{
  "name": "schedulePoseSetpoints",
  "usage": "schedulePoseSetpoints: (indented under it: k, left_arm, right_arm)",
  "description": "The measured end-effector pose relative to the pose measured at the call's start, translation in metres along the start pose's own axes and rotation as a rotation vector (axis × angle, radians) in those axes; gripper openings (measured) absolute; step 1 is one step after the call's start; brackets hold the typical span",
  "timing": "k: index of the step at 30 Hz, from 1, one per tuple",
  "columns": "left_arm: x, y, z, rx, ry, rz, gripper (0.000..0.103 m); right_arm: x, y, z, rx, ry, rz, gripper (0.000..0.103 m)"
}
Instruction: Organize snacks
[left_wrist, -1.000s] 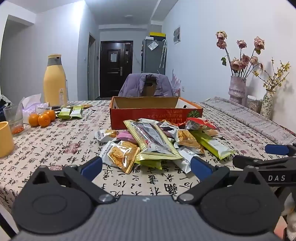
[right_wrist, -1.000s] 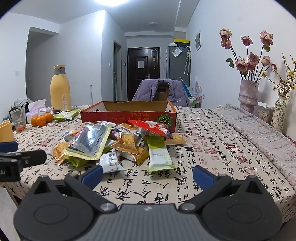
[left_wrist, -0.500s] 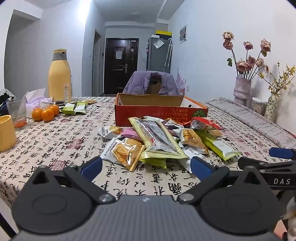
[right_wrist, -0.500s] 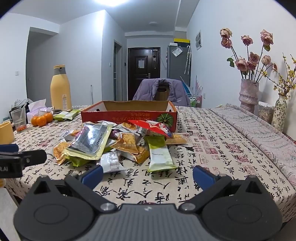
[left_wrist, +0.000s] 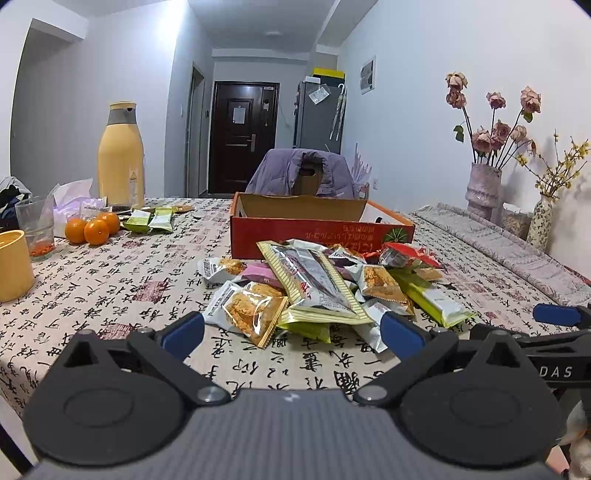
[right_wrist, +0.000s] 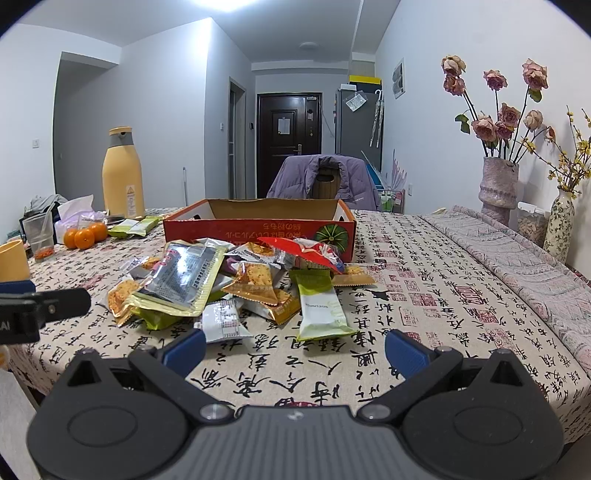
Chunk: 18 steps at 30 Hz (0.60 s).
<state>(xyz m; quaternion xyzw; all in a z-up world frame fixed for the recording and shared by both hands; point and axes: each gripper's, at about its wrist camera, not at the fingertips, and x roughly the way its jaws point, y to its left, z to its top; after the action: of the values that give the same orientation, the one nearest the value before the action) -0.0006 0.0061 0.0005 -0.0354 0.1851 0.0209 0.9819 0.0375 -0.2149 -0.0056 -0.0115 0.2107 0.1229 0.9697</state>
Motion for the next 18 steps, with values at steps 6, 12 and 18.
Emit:
schedulePoseSetpoints:
  k: [6, 12, 18]
  left_arm:
    - [-0.0005, -0.0002, 0.0006, -0.001, -0.001, -0.002, 0.103]
    - [-0.0007, -0.0002, 0.0009, -0.003, 0.000, -0.008, 0.103]
    - [-0.0009, -0.0003, 0.0009, -0.004, -0.001, -0.010, 0.103]
  right_arm:
    - [0.0002, 0.0002, 0.0000, 0.000, 0.001, 0.000, 0.103]
    - [0.0004, 0.0004, -0.0001, 0.000, 0.001, 0.001, 0.103]
    - [0.0007, 0.0005, -0.0001, 0.000, 0.002, 0.001, 0.103]
